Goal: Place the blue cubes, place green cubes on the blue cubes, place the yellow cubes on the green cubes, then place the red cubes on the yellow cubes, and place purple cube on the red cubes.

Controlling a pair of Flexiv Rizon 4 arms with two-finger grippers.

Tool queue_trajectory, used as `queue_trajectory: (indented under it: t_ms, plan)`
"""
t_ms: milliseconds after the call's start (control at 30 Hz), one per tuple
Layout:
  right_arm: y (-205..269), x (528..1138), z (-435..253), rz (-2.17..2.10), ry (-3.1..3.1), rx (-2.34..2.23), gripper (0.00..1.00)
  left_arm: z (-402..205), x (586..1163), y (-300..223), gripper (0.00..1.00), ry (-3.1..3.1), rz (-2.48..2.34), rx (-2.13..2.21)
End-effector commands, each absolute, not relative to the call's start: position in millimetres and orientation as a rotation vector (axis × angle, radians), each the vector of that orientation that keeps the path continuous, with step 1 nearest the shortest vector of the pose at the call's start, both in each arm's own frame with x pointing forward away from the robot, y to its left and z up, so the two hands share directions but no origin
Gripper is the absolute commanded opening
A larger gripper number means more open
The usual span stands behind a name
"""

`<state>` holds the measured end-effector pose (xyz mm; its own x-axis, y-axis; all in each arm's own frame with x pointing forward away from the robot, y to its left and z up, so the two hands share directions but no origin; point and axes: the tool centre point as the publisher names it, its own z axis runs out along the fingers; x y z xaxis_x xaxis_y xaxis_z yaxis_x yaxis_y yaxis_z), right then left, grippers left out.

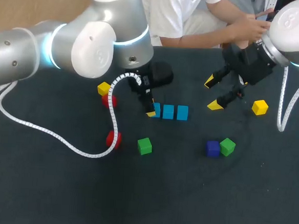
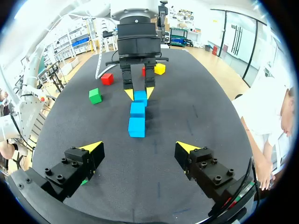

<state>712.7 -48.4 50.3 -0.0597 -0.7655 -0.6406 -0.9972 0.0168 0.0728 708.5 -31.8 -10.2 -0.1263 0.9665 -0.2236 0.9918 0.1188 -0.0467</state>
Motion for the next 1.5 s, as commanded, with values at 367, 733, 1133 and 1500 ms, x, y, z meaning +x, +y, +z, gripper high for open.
queue_trajectory:
  t_ms: [367,733,1133,1500]
  plan:
    - [-48.7,711.9,50.5,0.729,1.875,-1.796,1.0,-8.9,705.7,-27.8,0.0,2.264,-0.258,1.957]
    - [-48.7,711.9,50.5,0.729,1.875,-1.796,1.0,-6.8,701.5,-30.3,0.0,2.254,-0.258,1.964]
    - [-48.7,711.9,50.5,0.729,1.875,-1.796,1.0,-7.3,698.4,-30.4,0.0,2.265,-0.255,1.97]
    - [-48.7,711.9,50.5,0.729,1.875,-1.796,1.0,-7.6,702.9,-33.5,0.03,2.26,-0.253,1.983]
